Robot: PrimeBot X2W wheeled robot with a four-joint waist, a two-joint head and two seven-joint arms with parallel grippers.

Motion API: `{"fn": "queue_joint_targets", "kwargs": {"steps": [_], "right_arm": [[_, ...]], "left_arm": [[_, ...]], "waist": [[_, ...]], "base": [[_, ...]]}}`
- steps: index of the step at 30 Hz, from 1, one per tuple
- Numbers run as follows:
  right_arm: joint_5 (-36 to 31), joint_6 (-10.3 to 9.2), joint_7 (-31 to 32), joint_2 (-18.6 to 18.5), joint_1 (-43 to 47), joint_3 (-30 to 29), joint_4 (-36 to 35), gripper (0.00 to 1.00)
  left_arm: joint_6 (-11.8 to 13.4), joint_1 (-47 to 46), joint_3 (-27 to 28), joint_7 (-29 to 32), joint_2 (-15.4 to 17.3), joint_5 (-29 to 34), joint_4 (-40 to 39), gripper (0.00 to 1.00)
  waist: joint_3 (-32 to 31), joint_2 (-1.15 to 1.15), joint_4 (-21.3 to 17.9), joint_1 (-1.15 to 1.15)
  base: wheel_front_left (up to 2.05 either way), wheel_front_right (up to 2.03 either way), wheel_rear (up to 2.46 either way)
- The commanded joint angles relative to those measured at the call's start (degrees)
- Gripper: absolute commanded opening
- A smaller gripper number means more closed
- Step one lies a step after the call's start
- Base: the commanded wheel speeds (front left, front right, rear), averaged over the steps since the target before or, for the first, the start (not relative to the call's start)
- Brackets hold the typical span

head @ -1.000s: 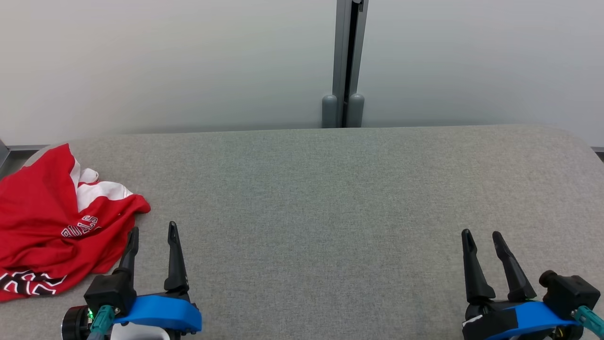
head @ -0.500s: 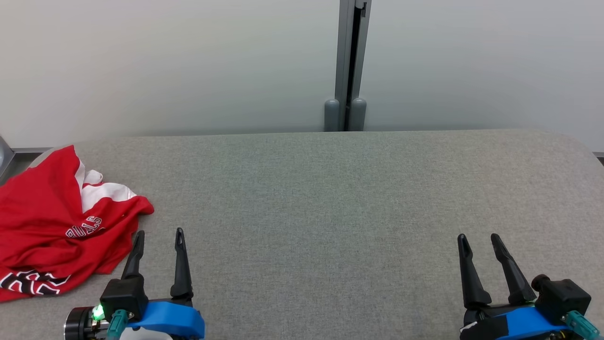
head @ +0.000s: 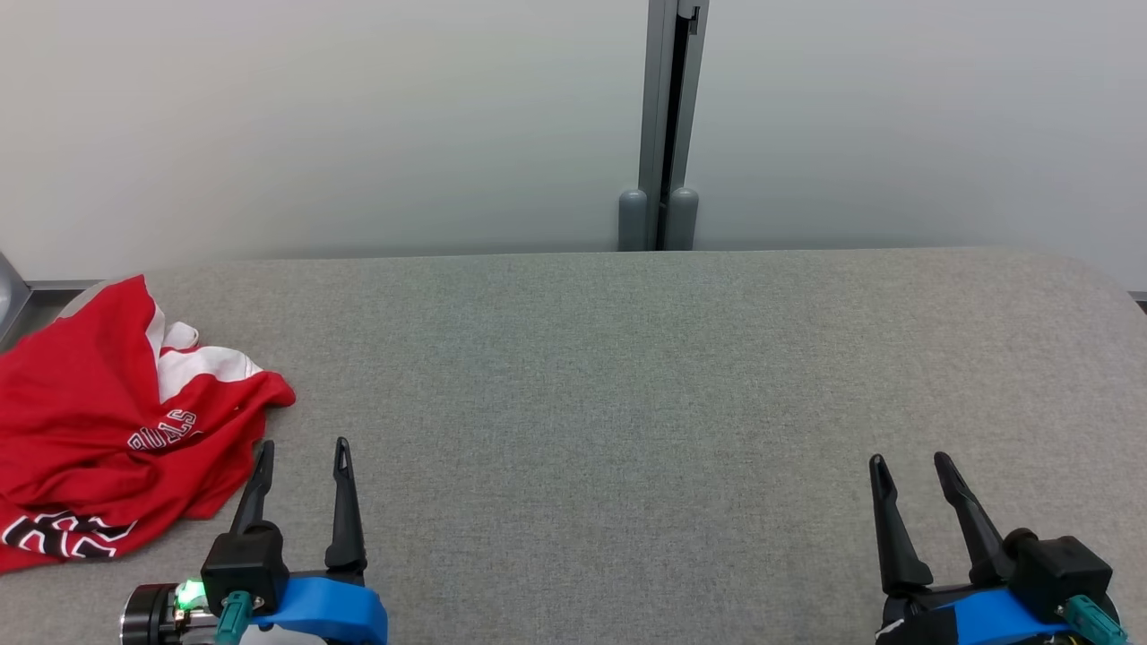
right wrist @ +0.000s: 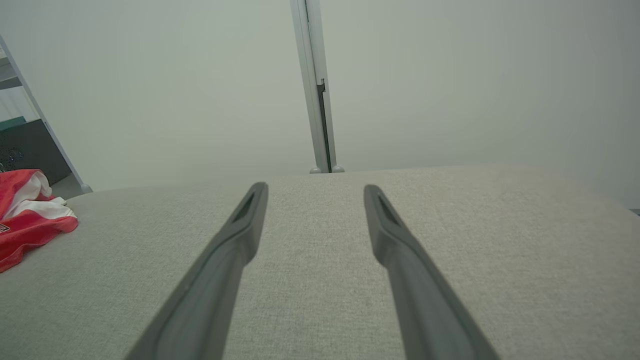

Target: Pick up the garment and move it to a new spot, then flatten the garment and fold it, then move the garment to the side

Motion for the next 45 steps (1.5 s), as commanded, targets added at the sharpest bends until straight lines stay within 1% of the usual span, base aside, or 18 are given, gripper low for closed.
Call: {"fn": "queue_joint_targets", "kwargs": {"steps": [1, 6, 18, 25, 35, 45], "right_arm": [[0.25, 0.03, -0.23, -0.41, 0.34, -0.34, 0.37, 1.0], [1.34, 0.03, -0.23, -0.4, 0.0, -0.85, 0.96, 1.0], [1.55, 0.03, -0.23, -0.4, -0.09, -0.58, 1.51, 1.0], [1.82, 0.03, -0.23, -0.39, 0.05, -0.1, 1.47, 1.0], [2.33, 0.03, -0.22, -0.38, 0.7, 1.22, 1.52, 1.0], [2.09, 0.03, -0.22, -0.39, 1.23, 1.96, 1.57, 1.0]], "left_arm": [[0.34, -0.11, 0.07, -0.28, 0.11, -0.24, 0.14, 1.0], [0.34, 0.05, 0.16, -0.28, 0.09, -0.54, 0.2, 1.0], [0.66, 0.02, 0.17, -0.28, 0.34, -0.93, 0.49, 1.0], [0.96, -0.55, 0.26, -0.28, 0.71, -0.84, 0.47, 1.0], [1.7, -0.26, 1.11, -0.27, 1.27, -1.41, -0.09, 1.0], [2.62, 0.75, 2.07, -0.24, 2.06, -1.82, -0.7, 1.0]], "waist": [[-0.01, 0.0, -0.04, 0.0], [0.05, 0.0, -0.08, 0.0], [0.04, 0.0, 0.21, 0.0], [0.06, 0.0, 1.54, 0.0], [-0.01, 0.0, 6.18, 0.0], [-0.39, 0.0, 13.05, 0.0]], "base": [[0.0, 0.0, 0.0], [0.0, 0.0, 0.0], [0.0, 0.0, 0.0], [0.0, 0.0, 0.0], [0.0, 0.0, 0.0], [0.0, 0.0, 0.0]]}}
